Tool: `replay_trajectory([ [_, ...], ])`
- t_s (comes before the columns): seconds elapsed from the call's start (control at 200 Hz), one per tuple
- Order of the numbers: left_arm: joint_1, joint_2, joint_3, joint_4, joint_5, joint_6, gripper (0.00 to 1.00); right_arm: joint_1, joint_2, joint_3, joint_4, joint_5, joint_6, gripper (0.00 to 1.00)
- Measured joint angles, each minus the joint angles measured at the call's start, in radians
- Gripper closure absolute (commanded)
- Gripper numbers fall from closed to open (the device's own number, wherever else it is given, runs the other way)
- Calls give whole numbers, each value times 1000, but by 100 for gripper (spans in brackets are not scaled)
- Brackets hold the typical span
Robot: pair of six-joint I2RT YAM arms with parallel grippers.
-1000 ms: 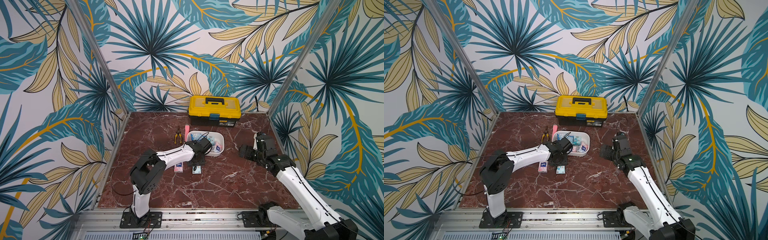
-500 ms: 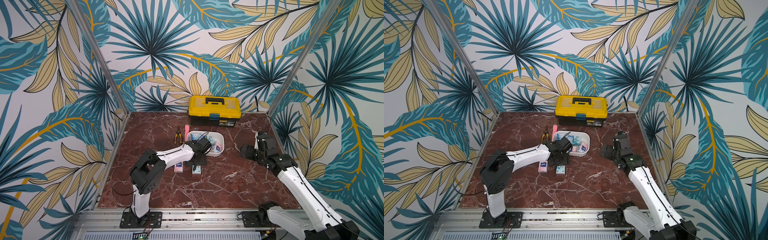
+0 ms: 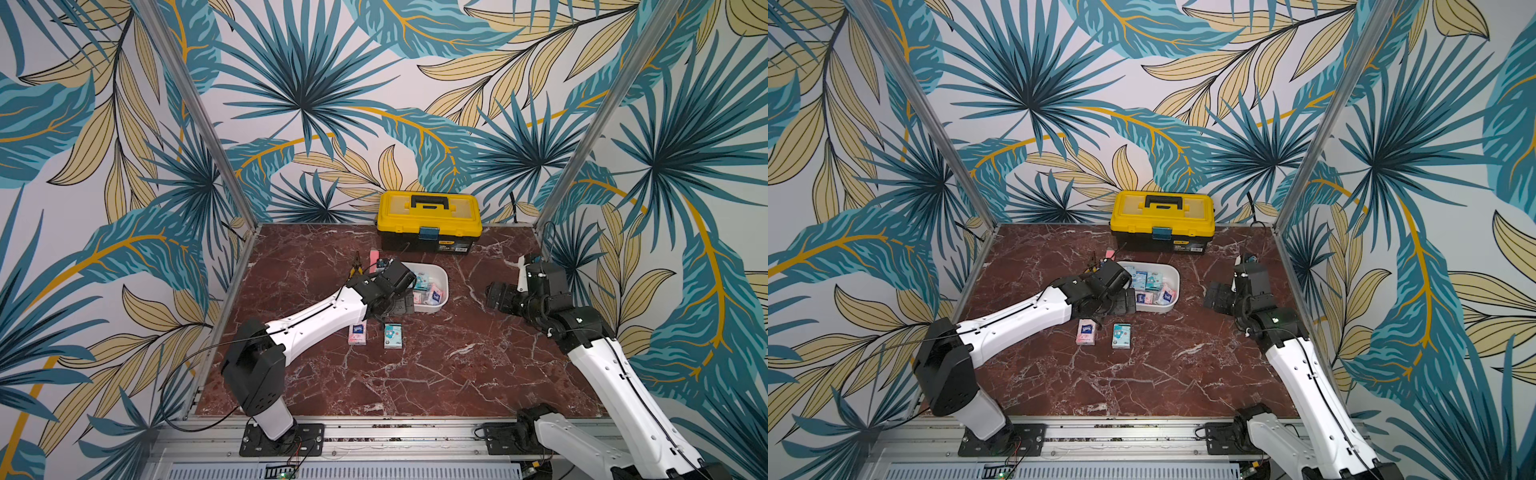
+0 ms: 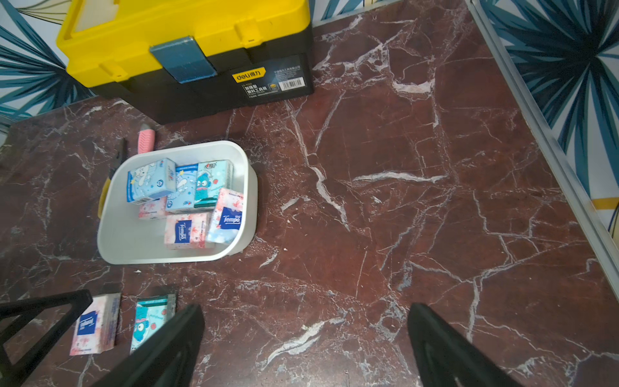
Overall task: Take the pocket tissues out of the storage box
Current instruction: Place the pocket tissues at the center of the board, then adjust the storage box at the center of the board.
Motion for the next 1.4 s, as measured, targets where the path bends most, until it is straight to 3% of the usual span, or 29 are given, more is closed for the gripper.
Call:
replay_trajectory([
  [0.175, 11, -87, -10, 15, -50, 61, 0, 0, 19, 52, -5, -21, 10, 1],
  [0.345, 50, -213, -109, 88, -79, 130, 0, 2, 88, 92, -7, -49, 45, 1],
  [0.871, 277, -488, -434, 314, -24, 296, 0, 143, 368, 247, -24, -38, 137, 5],
  [1.402, 291, -569, -626, 393, 17, 298, 0, 231, 747, 545, -24, -23, 135, 12],
])
